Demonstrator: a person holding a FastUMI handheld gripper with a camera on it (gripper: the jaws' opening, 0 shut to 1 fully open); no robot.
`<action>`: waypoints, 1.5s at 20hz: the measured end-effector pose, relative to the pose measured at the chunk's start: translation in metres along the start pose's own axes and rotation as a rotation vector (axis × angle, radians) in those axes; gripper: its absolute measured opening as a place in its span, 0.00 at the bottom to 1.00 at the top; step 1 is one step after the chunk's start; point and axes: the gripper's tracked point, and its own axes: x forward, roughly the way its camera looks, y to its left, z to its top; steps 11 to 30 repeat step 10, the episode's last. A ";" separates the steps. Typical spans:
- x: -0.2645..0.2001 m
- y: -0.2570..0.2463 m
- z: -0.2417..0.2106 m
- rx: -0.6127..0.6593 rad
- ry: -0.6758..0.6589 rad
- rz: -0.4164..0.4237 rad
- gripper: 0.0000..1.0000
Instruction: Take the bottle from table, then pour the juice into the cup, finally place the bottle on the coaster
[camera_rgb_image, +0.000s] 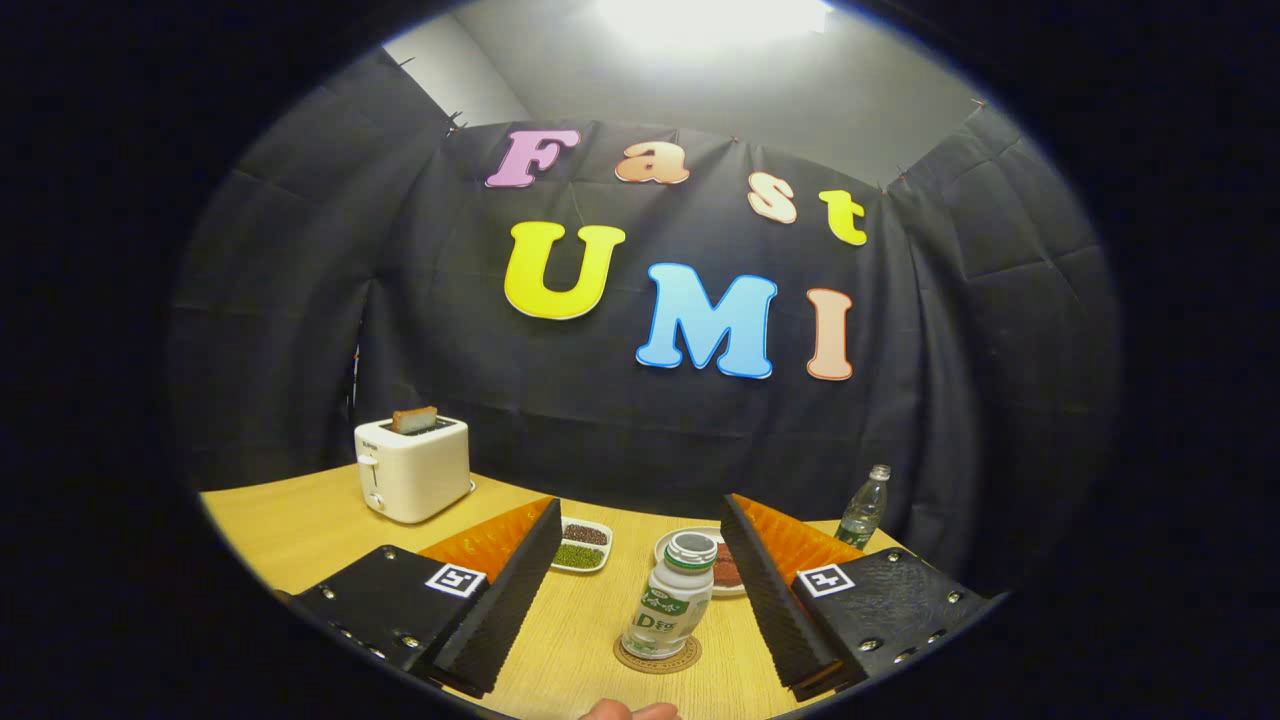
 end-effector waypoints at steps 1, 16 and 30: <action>-0.009 0.005 0.011 0.003 -0.005 0.008 0.98; -0.064 0.015 0.064 -0.019 -0.056 0.012 0.97; -0.064 0.015 0.064 -0.019 -0.056 0.012 0.97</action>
